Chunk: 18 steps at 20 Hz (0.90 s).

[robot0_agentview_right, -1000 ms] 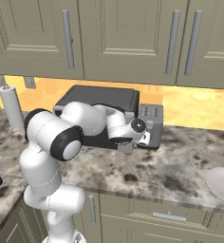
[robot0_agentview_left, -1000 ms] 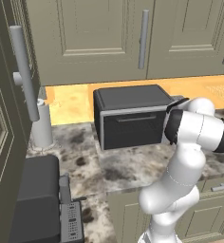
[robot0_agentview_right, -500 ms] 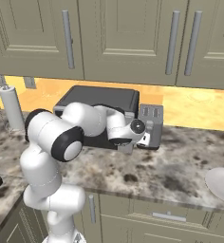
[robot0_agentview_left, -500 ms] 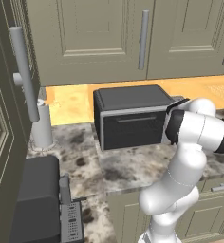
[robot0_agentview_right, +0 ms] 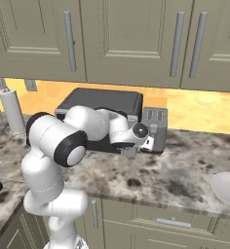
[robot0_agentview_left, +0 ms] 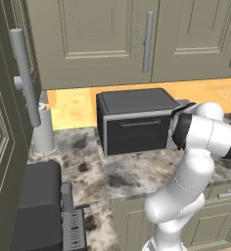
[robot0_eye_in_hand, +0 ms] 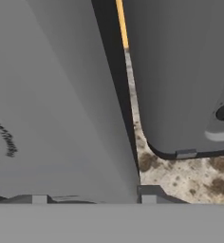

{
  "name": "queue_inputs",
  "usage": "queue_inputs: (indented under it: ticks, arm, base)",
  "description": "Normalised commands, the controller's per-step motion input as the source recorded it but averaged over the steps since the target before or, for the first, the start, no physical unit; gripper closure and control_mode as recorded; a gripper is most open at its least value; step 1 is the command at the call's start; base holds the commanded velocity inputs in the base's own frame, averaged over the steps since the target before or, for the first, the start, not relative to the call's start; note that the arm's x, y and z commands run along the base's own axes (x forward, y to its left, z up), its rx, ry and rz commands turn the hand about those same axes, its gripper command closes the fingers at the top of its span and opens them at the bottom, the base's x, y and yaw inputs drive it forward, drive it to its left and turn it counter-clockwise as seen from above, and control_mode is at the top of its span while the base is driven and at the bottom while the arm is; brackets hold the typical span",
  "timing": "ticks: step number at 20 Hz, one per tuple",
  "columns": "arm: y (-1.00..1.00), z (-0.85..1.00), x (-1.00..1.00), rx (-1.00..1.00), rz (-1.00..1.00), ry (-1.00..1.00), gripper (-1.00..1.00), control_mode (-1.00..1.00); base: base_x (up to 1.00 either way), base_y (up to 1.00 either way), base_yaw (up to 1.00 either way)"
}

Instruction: Pick up the bagel from the plate, place it on the toaster oven rack, close the door, and set the timer.

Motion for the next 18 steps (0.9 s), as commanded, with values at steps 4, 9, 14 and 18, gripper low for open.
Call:
queue_inputs:
  ticks: [4,9,14,18]
  arm:
    - [-0.74,-0.79,0.00,0.60,0.31,0.48,1.00,-1.00]
    - [-0.65,-0.68,-0.02,0.63,0.31,0.55,1.00,-1.00]
    - [-0.64,-0.74,-0.63,0.38,0.51,0.07,1.00,-1.00]
    - [-0.57,-0.77,-0.43,0.41,0.45,0.31,1.00,-1.00]
  base:
    - [0.00,0.00,0.00]
    - [0.00,0.00,0.00]
    - [0.00,0.00,0.00]
    - [0.00,0.00,0.00]
